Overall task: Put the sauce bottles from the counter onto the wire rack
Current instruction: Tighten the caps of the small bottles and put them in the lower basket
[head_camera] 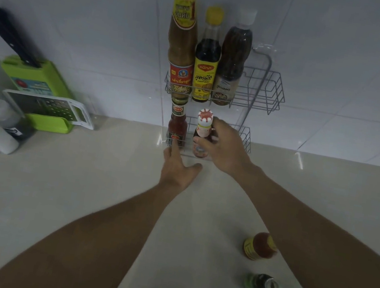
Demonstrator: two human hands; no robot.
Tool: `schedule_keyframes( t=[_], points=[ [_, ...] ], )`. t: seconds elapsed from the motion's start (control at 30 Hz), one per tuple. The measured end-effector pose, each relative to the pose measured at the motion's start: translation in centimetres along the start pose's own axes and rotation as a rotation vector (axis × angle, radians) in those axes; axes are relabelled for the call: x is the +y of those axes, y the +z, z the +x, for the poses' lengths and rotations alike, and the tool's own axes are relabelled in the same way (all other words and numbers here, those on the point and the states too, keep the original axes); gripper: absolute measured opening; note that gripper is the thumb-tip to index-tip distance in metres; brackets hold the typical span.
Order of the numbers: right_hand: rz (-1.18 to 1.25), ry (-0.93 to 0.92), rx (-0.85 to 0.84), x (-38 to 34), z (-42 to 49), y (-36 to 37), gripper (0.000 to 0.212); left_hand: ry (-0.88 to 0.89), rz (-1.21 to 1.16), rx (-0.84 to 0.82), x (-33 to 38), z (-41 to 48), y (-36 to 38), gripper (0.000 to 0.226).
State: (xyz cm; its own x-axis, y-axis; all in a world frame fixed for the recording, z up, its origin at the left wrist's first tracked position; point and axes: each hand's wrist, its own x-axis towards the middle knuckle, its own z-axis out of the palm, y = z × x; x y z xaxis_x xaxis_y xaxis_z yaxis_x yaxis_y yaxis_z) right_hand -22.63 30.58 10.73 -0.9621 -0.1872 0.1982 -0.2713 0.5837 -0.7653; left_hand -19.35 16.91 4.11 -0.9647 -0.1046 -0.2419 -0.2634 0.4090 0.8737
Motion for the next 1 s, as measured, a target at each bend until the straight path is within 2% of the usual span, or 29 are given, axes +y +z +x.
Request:
schedule_keyframes(
  t=[0.17, 0.27, 0.43, 0.77, 1.0],
  points=[
    [-0.016, -0.052, 0.076, 1.8, 2.6, 1.4, 0.034, -0.003, 0.031, 0.021, -0.1, 2.6, -0.7, 0.096],
    [-0.035, -0.053, 0.085, 2.6, 3.7, 2.7, 0.037, 0.006, -0.008, 0.041, 0.1, 3.9, -0.9, 0.085],
    [-0.036, 0.09, 0.044, 3.9, 5.3, 4.5, 0.035, -0.021, -0.069, 0.052, 0.2, 5.0, -0.5, 0.076],
    [-0.03, 0.213, -0.058, 5.4, 6.4, 5.3, 0.041, -0.019, 0.065, -0.041, -1.1, 4.6, -0.5, 0.103],
    [0.017, 0.348, -0.225, 5.6, 6.1, 5.5, 0.058, 0.011, 0.072, -0.061, -1.4, 4.2, -0.5, 0.107]
  ],
)
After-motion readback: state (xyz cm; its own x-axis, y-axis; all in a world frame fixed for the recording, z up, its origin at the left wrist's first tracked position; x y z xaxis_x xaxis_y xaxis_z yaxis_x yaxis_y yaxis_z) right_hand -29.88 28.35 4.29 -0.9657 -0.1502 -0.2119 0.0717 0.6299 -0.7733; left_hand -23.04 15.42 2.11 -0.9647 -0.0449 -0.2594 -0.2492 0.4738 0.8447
